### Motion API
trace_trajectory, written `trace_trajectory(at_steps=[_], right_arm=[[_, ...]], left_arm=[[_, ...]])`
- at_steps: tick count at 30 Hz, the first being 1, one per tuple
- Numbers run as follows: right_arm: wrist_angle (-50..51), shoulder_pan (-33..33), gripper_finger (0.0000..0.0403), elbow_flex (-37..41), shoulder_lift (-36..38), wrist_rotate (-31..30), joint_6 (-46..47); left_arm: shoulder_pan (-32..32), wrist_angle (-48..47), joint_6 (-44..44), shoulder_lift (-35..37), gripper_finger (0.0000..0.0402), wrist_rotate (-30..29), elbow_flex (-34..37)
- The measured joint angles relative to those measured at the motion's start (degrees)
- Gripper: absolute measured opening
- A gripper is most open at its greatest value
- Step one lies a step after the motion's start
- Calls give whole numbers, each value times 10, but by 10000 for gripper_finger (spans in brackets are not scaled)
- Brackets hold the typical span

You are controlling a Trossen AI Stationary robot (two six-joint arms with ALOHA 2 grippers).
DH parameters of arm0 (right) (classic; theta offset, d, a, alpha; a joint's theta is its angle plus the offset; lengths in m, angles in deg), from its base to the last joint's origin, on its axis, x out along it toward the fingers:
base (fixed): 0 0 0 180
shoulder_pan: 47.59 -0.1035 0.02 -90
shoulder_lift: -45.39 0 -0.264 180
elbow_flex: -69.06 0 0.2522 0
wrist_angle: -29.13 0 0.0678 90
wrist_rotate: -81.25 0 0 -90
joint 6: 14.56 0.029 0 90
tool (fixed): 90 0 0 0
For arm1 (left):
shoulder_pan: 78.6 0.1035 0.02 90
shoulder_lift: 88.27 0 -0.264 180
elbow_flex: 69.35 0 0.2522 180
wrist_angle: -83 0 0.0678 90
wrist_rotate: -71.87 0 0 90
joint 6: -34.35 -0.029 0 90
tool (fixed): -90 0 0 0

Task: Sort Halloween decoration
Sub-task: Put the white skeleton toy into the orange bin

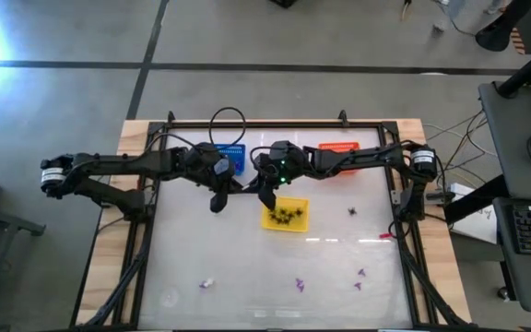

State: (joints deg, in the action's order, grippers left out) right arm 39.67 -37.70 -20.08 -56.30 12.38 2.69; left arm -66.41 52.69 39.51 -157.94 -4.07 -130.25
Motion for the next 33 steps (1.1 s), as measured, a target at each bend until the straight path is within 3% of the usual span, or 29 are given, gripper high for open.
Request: trace_trajectory(at_steps=[6,15,26,33], right_arm=[[37,-2,14,0,15,-63,45],[207,20,13,0,78,-149,46],[525,72,13,0,122,-294,23],[609,112,13,11,124,-308,27]], left_arm=[[1,3,0,0,57,-7,0],[0,-1,-2,1,131,-11,0],[1,-16,0,9,138,-62,0],[2,-16,0,19,138,-105,0]])
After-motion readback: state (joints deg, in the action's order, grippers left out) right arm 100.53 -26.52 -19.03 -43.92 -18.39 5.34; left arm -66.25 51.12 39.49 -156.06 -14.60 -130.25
